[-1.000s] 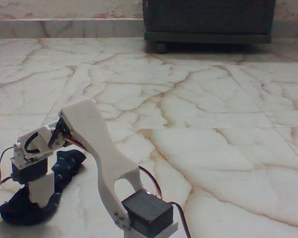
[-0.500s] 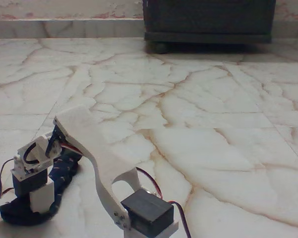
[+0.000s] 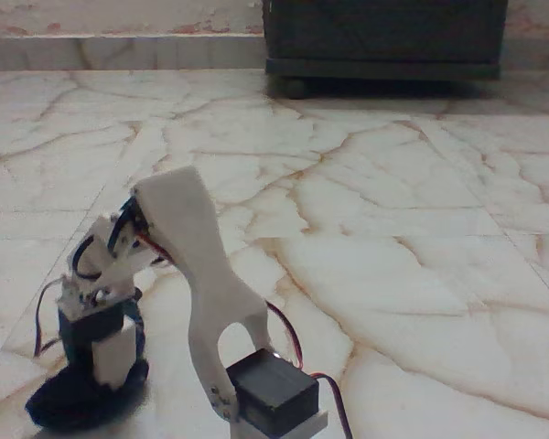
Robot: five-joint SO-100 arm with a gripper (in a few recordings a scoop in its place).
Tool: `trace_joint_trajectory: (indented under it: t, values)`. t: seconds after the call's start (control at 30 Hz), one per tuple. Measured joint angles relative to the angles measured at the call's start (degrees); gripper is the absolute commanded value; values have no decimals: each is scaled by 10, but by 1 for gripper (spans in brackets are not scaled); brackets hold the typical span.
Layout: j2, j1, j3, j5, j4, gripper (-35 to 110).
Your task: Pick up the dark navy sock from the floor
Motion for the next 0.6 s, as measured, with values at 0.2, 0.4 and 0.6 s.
trace_joint_trajectory:
  t: [0.2,0.4,0.6]
  values:
    - [159,63,146,-98,-37,0]
    - [307,141,263,-204,-40,0]
    - [369,188,306,-258,-25,0]
